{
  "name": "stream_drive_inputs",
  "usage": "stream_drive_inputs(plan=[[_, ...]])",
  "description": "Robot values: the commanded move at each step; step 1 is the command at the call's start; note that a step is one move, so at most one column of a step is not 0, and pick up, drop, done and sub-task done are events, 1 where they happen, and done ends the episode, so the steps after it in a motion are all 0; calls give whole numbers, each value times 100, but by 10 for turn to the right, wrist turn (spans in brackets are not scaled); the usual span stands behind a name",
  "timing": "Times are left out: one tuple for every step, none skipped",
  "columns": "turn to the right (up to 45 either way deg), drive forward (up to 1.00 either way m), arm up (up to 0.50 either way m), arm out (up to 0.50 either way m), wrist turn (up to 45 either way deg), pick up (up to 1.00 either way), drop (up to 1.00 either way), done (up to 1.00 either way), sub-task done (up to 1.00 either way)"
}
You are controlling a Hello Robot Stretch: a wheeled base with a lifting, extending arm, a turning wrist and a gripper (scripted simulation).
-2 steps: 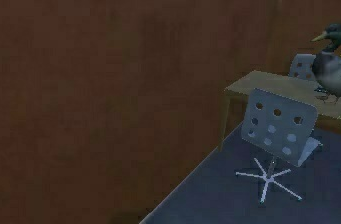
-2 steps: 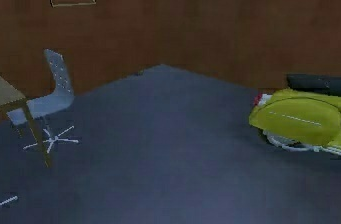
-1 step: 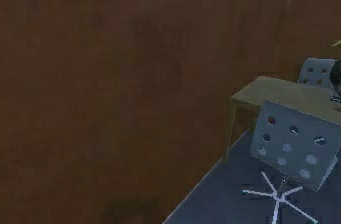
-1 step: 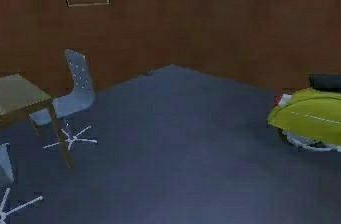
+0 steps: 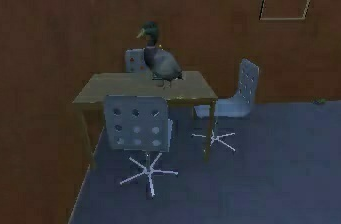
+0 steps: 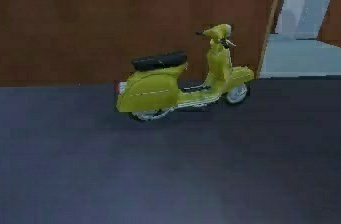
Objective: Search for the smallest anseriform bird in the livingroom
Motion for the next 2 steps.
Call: stream_drive_inputs(plan=[[390, 0, 0, 0, 0, 0, 0, 0, 0], [0, 100, 0, 0, 0, 0, 0, 0, 0]])
